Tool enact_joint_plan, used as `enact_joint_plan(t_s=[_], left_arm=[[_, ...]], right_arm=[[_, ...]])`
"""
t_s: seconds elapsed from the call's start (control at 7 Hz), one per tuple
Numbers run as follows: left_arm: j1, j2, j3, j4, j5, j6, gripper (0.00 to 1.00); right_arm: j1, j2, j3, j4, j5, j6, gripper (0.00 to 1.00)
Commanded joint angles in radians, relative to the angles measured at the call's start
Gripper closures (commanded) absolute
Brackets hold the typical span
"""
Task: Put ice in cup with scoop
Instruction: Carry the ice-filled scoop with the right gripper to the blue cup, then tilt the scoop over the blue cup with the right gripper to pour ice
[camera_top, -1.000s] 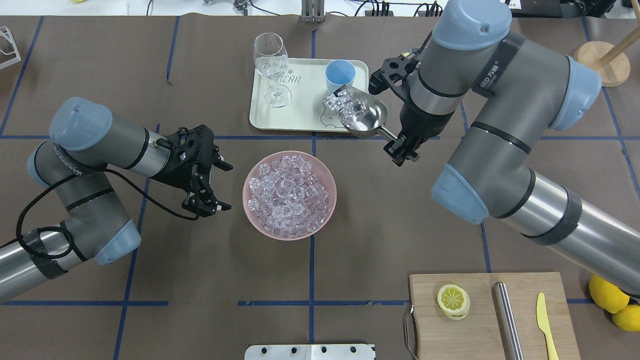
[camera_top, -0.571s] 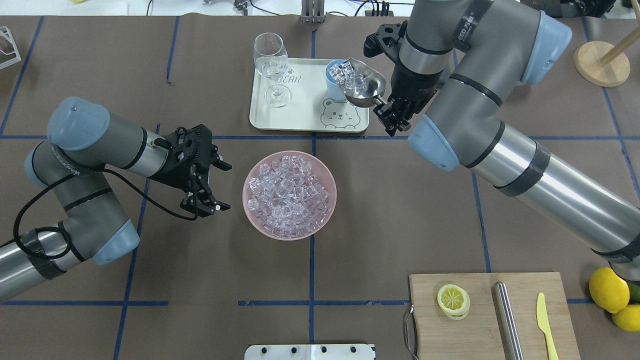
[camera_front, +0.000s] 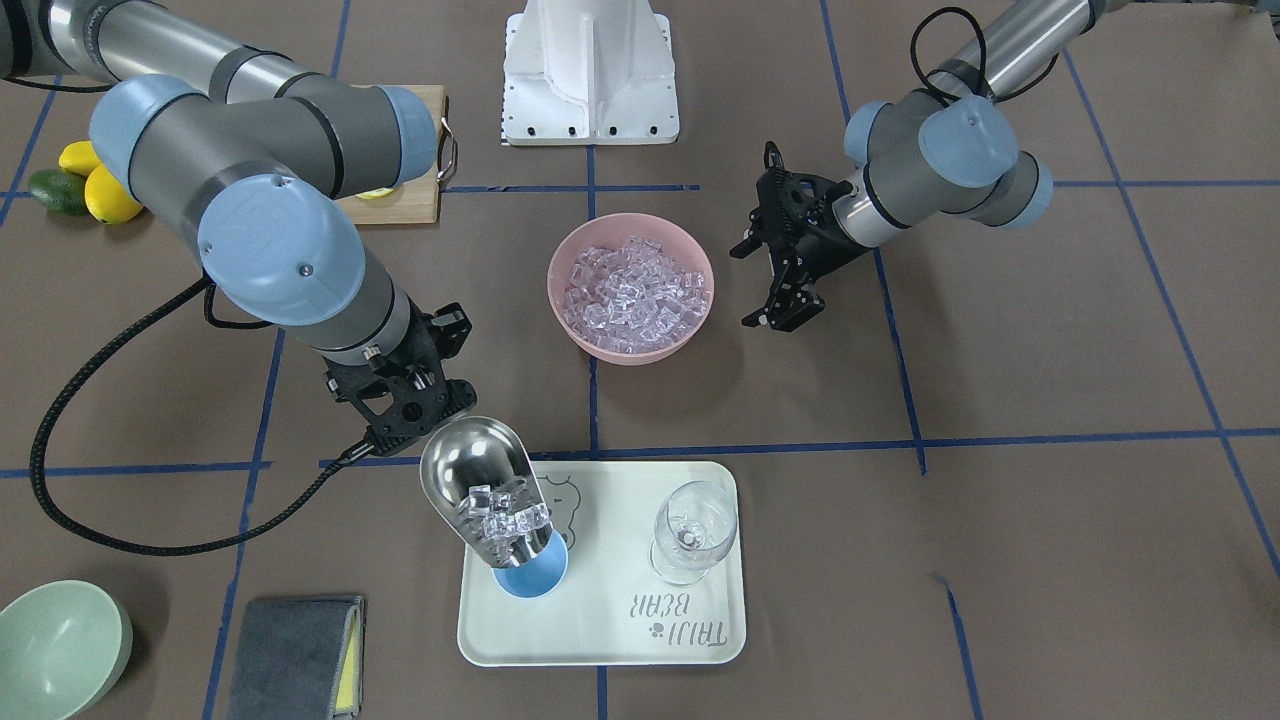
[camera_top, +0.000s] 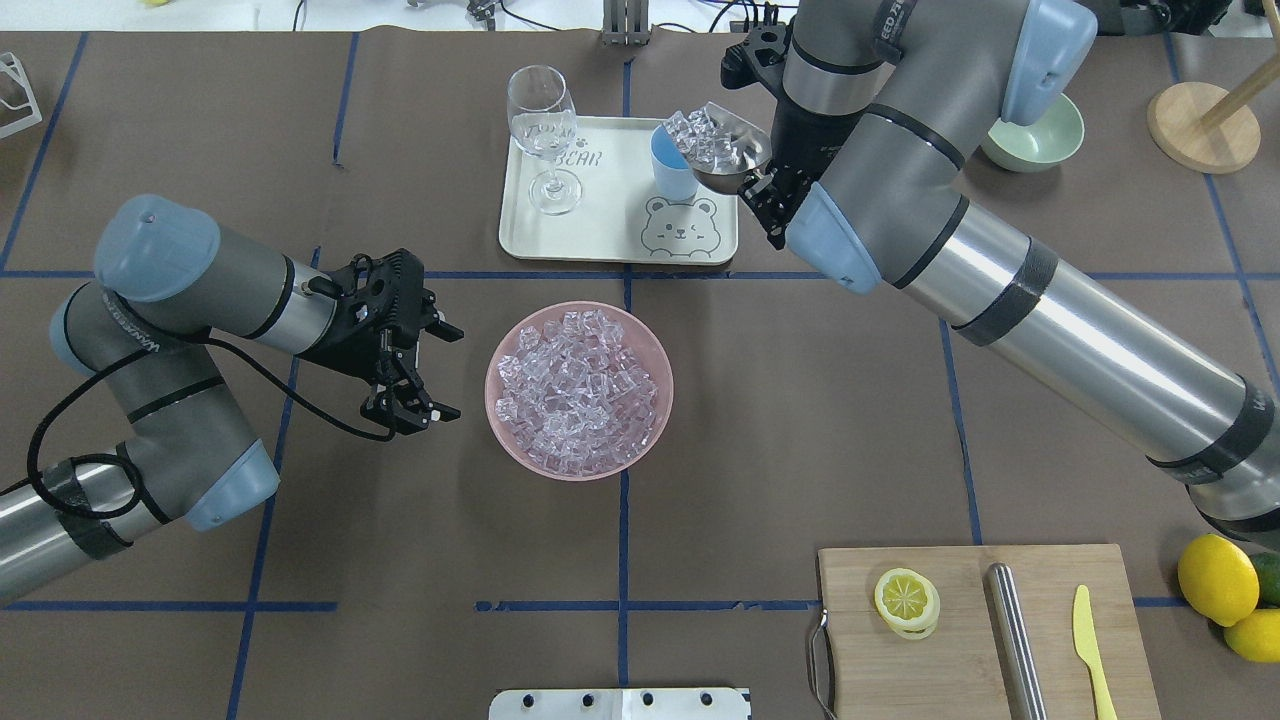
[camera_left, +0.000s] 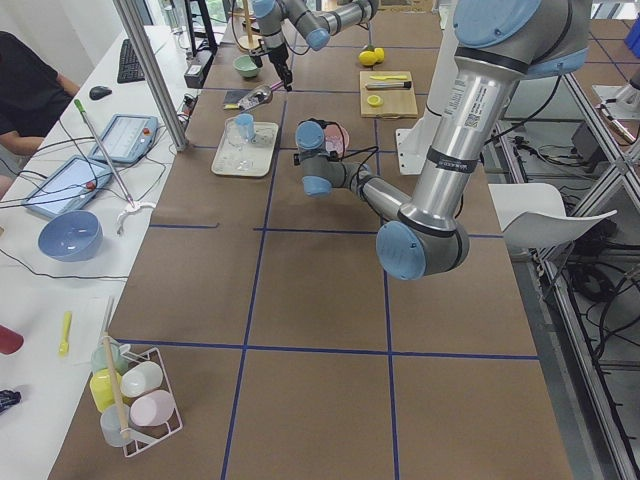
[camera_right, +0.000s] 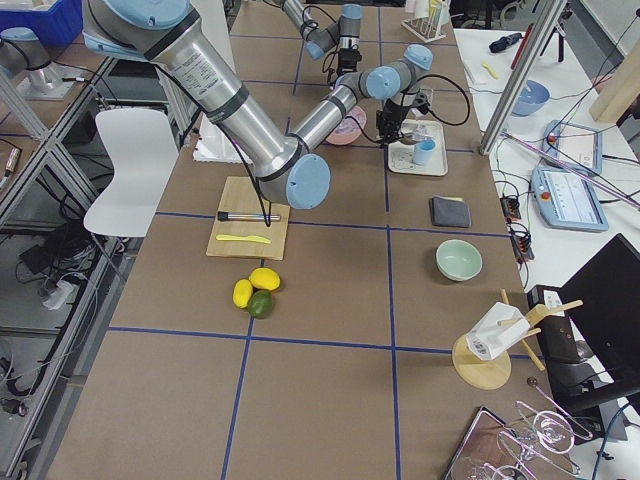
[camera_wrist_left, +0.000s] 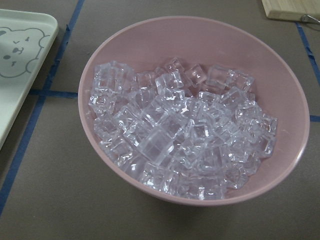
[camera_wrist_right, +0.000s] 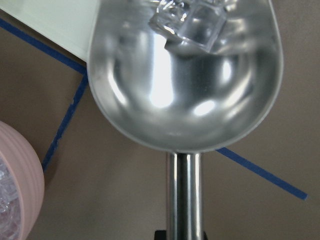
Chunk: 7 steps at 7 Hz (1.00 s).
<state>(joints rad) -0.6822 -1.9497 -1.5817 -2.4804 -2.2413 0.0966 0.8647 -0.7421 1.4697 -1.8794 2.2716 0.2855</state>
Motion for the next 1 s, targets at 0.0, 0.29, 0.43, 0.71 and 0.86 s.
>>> enact_joint_plan(t_s=[0.0, 0.29, 0.43, 0.71, 0.86], left_arm=[[0.001, 0.000, 0.002, -0.002, 0.000, 0.000, 0.00], [0.001, 0.000, 0.003, -0.002, 0.000, 0.000, 0.00], [0.001, 0.000, 0.003, -0.002, 0.000, 0.000, 0.00], [0.003, 0.002, 0.005, -0.002, 0.000, 0.000, 0.00], [0.003, 0.002, 0.005, -0.002, 0.000, 0.000, 0.00]], right_arm=[[0.003, 0.003, -0.002, -0.042, -0.007, -0.012, 1.00], [0.007, 0.080, -0.061, -0.133, -0.029, -0.063, 1.00], [0.005, 0.107, -0.081, -0.159, -0.049, -0.095, 1.00], [0.005, 0.128, -0.114, -0.187, -0.078, -0.181, 1.00], [0.005, 0.170, -0.155, -0.226, -0.093, -0.210, 1.00]])
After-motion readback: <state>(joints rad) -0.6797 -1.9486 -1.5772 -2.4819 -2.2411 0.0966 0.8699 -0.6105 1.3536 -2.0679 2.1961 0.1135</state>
